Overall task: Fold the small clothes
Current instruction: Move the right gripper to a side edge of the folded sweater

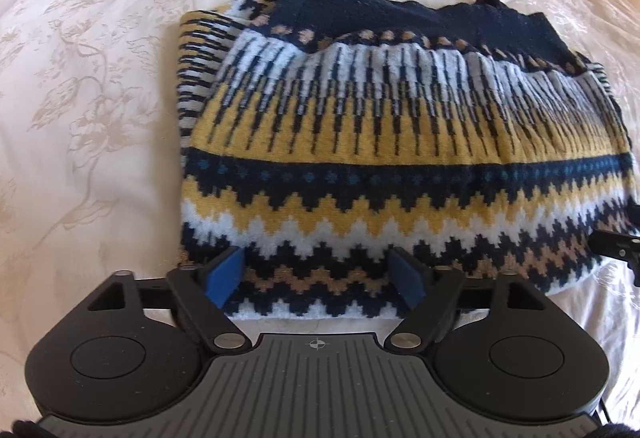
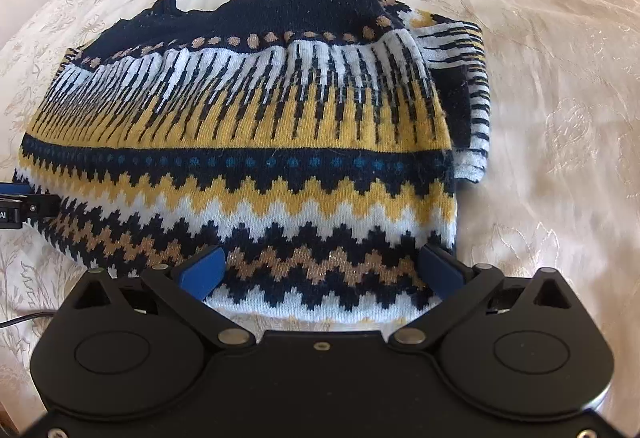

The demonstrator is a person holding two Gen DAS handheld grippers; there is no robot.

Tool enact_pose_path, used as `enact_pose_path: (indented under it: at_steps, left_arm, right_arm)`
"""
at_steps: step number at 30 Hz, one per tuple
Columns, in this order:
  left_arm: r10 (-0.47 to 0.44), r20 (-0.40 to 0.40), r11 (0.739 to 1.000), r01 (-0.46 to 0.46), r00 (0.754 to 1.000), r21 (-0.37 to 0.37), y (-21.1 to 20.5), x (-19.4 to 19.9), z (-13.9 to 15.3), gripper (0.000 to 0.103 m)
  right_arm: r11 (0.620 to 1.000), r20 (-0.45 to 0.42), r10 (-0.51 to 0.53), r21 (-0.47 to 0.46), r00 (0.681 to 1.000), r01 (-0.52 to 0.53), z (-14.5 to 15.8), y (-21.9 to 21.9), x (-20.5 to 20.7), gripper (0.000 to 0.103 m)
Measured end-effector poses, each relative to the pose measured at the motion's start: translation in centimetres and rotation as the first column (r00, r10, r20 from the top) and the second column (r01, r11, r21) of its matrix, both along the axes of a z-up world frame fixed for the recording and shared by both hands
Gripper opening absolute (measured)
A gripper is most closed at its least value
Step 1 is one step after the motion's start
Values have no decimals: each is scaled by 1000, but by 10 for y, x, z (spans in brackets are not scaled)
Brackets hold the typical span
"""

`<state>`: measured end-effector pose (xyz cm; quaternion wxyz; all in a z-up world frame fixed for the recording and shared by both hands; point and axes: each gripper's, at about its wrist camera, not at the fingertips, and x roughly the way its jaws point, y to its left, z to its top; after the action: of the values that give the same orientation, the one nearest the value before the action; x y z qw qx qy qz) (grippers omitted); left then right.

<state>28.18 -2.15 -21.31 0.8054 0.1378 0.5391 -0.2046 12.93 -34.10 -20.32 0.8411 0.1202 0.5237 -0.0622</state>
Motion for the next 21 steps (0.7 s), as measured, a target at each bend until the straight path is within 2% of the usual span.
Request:
enact_pose_path:
  at_steps: [3, 9, 15, 18, 21]
  left_arm:
    - [-20, -6, 1000, 20, 1000, 18, -5, 1, -4, 91]
    - [-14, -10, 999, 15, 1000, 32, -10, 3, -10, 98]
    - [-23, -25, 999, 24, 999, 34, -13, 6, -8, 98]
    - [-30, -38, 999, 31, 999, 14, -15, 7, 4, 98]
    - [-25, -28, 999, 24, 999, -42, -16, 2, 22, 98]
  right_arm:
    - [1000, 9, 3, 16, 1000, -4, 0, -1, -4, 102]
    - [999, 17, 32, 29, 999, -32, -4, -3, -3, 103]
    - [998, 39, 36, 47, 999, -38, -8, -3, -2, 103]
    - [997, 63, 34, 61, 997, -38, -8, -5, -4, 103]
    - [996, 91, 44, 72, 995, -51, -8, -6, -6, 103]
